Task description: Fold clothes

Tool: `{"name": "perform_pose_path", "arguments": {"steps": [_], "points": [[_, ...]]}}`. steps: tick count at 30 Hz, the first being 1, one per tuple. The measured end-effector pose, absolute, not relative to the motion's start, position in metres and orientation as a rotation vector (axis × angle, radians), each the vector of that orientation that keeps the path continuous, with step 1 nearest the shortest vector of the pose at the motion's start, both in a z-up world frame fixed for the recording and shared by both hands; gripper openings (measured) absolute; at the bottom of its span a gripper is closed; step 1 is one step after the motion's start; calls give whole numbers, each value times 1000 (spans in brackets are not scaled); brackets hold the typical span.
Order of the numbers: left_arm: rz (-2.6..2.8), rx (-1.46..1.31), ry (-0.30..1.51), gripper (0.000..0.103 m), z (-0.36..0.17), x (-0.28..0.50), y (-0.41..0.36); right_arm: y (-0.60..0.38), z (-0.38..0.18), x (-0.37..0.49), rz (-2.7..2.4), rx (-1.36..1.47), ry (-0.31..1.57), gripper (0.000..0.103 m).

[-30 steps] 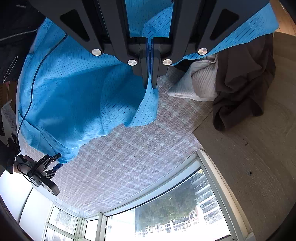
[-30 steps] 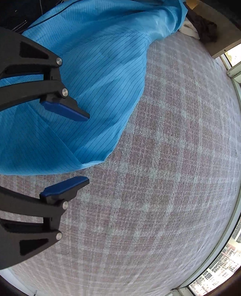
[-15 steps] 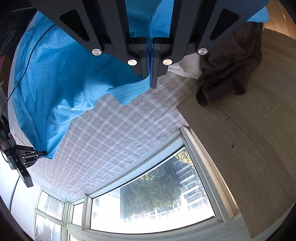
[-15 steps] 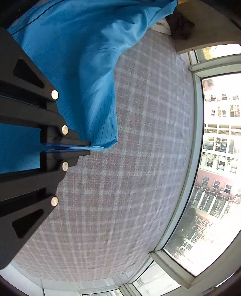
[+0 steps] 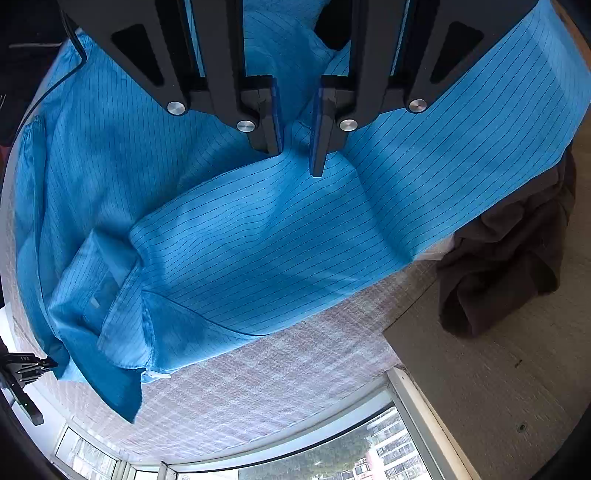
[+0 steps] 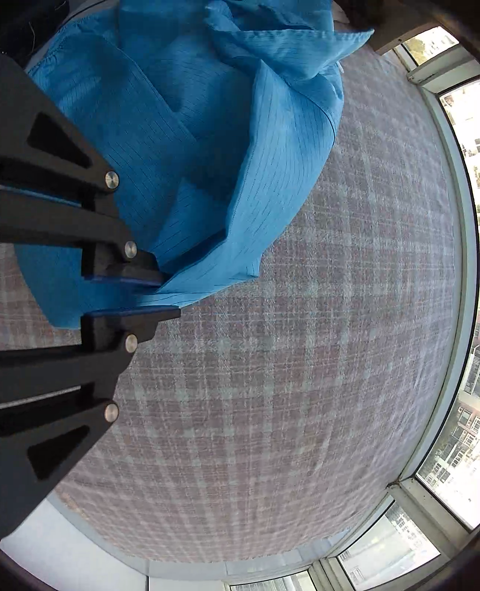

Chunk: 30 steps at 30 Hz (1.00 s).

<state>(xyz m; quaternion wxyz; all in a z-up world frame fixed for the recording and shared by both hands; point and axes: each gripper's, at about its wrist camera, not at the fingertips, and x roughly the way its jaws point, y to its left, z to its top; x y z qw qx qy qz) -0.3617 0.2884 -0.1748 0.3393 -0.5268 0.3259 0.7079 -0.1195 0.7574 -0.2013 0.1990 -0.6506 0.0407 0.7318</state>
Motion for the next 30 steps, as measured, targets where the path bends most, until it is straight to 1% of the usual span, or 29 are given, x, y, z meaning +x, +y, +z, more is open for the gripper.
{"name": "perform_pose_path", "arguments": {"steps": [1, 2, 3, 4, 5, 8, 10, 11, 12, 16, 18, 20, 22, 23, 25, 26, 27, 28, 29, 30], "points": [[1846, -1356, 857, 17, -172, -360, 290, 753, -205, -119, 2038, -1830, 87, 10], [1849, -1341, 866, 17, -170, -358, 292, 746, -200, -116, 2047, -1818, 37, 13], [1852, -1325, 874, 18, -168, -356, 293, 739, -196, -113, 2057, -1805, -7, 22], [1855, -1310, 883, 21, -165, -355, 295, 731, -189, -109, 2072, -1788, -13, 28], [1857, -1291, 893, 21, -162, -352, 297, 719, -176, -103, 2096, -1774, -12, 35], [1773, -1218, 932, 24, -152, -324, 311, 677, -148, -95, 2229, -1759, -36, 38], [1717, -1178, 961, 38, -149, -304, 320, 668, -162, -113, 2328, -1814, 0, 46], [1697, -1165, 965, 41, -149, -297, 325, 659, -163, -119, 2377, -1841, 64, 49], [1684, -1160, 953, 40, -151, -294, 331, 651, -164, -125, 2423, -1865, 122, 49], [1632, -1140, 905, 40, -158, -281, 356, 632, -172, -160, 2485, -1885, 168, 49], [1609, -1126, 895, 40, -163, -276, 370, 623, -181, -181, 2521, -1857, 78, 49], [1593, -1098, 969, 40, -177, -272, 382, 608, -189, -195, 2515, -1852, -71, 49], [1568, -1085, 1047, 39, -191, -270, 384, 597, -202, -202, 2495, -1923, -149, 49], [1554, -1097, 1055, 39, -196, -271, 380, 598, -206, -202, 2480, -1975, -96, 49], [1521, -1124, 1031, 39, -200, -272, 368, 610, -215, -198, 2458, -2098, 190, 49], [1505, -1145, 1011, 39, -202, -274, 362, 616, -217, -194, 2453, -2116, 315, 49], [1503, -1166, 1002, 40, -205, -276, 357, 623, -219, -190, 2444, -2099, 386, 49], [1519, -1172, 1020, 41, -210, -279, 354, 628, -221, -187, 2423, -2072, 391, 49], [1536, -1179, 1039, 41, -214, -282, 351, 631, -223, -185, 2396, -2043, 335, 49], [1552, -1185, 1058, 39, -218, -285, 348, 633, -226, -183, 2367, -2008, 229, 49]]}}
